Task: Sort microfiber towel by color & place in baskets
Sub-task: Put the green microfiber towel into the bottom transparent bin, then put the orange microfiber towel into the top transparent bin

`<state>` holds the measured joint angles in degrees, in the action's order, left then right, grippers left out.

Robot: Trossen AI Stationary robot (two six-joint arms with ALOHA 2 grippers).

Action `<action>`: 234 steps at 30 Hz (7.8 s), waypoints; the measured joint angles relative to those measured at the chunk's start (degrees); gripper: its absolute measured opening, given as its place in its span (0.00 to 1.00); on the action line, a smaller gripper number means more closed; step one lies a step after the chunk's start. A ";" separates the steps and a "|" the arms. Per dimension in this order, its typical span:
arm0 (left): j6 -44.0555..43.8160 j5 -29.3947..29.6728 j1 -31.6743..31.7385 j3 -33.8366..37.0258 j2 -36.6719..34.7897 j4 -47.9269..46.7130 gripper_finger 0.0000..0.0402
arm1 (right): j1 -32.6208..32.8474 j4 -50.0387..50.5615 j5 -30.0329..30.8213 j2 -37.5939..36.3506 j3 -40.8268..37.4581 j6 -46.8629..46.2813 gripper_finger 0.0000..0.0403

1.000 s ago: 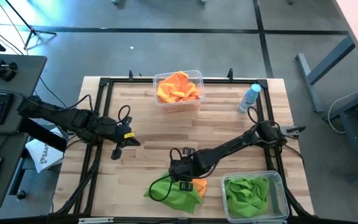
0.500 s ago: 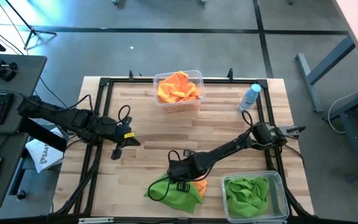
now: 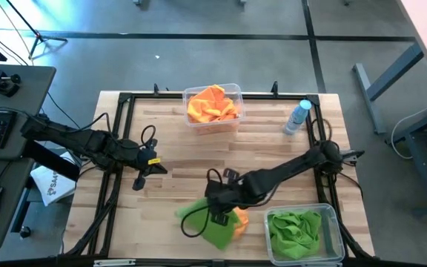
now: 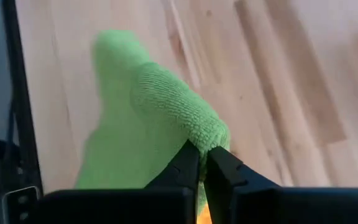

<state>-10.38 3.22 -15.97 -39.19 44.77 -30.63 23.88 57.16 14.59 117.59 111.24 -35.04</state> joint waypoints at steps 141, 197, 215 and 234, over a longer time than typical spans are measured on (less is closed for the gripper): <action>-1.50 3.46 0.09 0.03 2.60 3.51 0.00 | 32.99 -9.49 -18.91 -20.48 -47.17 -95.29 0.17; -7.52 15.21 0.09 -0.06 12.30 16.91 0.00 | 0.23 -12.32 18.12 -37.59 -44.87 -16.28 0.00; -0.61 13.33 -1.44 -26.74 44.57 -6.98 0.00 | -12.03 -32.15 3.40 -69.80 -75.70 0.26 0.00; -12.68 -2.98 -3.39 -31.57 62.76 -4.12 0.00 | -12.65 -31.27 -4.22 -71.09 -76.28 12.27 0.00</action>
<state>-23.06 0.24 -19.36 -70.76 107.54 -34.75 11.22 25.89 10.37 46.50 34.96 -22.77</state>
